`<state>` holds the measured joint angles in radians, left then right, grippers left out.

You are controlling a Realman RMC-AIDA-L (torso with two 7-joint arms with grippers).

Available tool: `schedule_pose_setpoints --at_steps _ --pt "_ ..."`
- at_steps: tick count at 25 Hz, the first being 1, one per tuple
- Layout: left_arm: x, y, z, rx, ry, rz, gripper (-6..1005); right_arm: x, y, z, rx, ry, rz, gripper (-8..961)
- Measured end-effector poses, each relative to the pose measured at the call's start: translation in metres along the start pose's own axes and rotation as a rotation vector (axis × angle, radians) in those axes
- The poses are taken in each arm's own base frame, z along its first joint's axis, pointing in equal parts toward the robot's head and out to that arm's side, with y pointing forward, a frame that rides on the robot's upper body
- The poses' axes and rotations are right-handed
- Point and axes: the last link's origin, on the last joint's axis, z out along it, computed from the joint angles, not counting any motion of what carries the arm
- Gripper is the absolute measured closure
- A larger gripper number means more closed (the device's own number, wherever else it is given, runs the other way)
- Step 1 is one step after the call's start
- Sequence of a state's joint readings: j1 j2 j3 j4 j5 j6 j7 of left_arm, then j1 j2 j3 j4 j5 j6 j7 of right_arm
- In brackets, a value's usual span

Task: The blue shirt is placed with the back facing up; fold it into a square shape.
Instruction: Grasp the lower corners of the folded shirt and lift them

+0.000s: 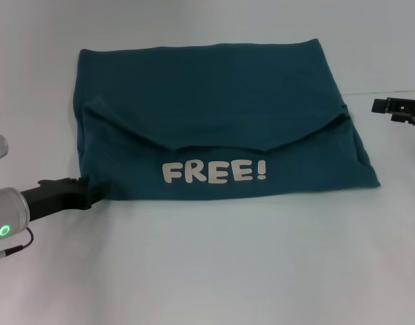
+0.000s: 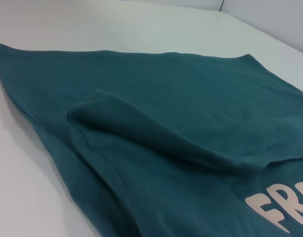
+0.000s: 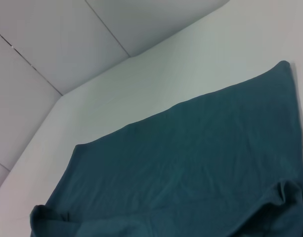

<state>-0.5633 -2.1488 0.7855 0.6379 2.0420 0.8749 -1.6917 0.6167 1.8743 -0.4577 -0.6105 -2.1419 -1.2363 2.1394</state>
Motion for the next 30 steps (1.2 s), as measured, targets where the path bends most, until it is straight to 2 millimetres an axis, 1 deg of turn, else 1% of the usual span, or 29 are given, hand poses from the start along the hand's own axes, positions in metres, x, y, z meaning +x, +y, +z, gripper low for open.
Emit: schedule_pose_setpoints --at_steps 6,14,19,24,30 --pt "0.002 -0.002 0.001 0.017 0.002 0.003 577 0.000 0.000 0.000 0.000 -0.002 0.000 234" --pt "0.005 -0.002 0.005 0.029 -0.017 0.031 809 0.000 0.000 0.000 0.000 -0.002 0.000 234" --pt "0.005 -0.001 0.005 0.030 -0.025 0.032 1001 0.001 -0.002 -0.001 0.007 -0.003 0.002 234" --pt "0.008 -0.003 0.001 0.030 -0.013 0.013 1001 0.003 -0.006 -0.003 0.031 0.022 -0.003 235" --pt "0.008 -0.005 -0.008 0.012 -0.008 -0.017 1000 0.014 -0.012 -0.007 0.065 0.107 0.006 236"
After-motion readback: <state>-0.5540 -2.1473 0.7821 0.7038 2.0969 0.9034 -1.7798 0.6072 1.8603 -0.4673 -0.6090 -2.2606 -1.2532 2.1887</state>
